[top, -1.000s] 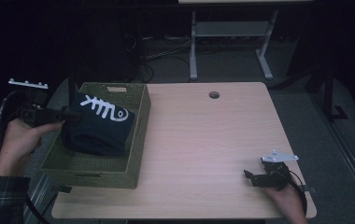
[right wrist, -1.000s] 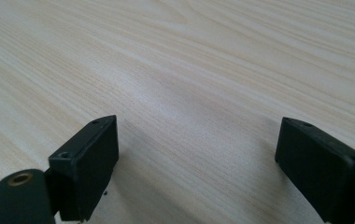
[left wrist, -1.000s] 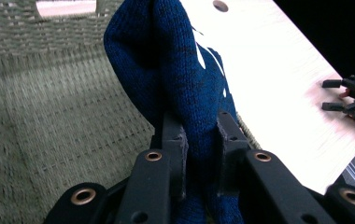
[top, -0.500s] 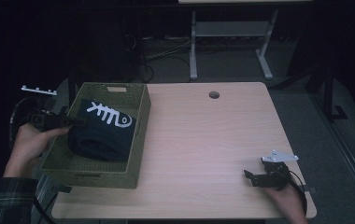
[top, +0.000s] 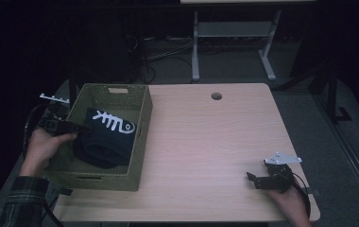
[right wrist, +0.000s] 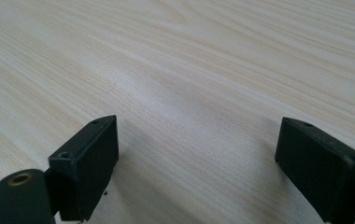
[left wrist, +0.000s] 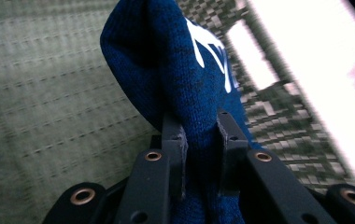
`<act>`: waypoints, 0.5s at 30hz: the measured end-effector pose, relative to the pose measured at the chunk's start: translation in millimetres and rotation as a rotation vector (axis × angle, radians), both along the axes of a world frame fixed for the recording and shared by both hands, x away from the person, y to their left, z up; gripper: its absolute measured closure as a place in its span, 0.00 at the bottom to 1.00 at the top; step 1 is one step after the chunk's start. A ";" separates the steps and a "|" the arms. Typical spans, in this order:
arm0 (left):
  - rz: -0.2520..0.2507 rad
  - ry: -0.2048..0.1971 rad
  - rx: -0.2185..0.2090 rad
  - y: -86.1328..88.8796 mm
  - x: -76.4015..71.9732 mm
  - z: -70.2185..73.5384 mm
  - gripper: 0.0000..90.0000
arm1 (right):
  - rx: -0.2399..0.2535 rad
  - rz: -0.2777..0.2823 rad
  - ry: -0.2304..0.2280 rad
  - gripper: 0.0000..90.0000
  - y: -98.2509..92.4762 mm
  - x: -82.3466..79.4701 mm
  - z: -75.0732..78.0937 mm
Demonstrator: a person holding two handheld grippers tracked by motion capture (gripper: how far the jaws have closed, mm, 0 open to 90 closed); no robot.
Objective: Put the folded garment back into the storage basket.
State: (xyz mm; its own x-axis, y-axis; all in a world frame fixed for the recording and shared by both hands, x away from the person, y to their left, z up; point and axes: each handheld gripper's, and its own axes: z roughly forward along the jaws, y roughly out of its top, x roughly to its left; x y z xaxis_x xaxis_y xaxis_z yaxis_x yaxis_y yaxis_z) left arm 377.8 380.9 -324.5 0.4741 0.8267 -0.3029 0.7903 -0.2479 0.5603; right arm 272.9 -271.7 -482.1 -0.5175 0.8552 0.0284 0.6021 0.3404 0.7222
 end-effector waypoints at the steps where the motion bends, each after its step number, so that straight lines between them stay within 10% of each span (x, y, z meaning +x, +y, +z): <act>1: 0.007 0.000 0.015 -0.1 1.3 -1.9 0.86 | 0.000 0.000 0.000 0.15 0.0 0.0 0.0; 15: 0.069 0.026 0.235 -0.9 15.6 -26.9 0.83 | 0.000 0.000 0.000 0.15 0.0 0.0 0.0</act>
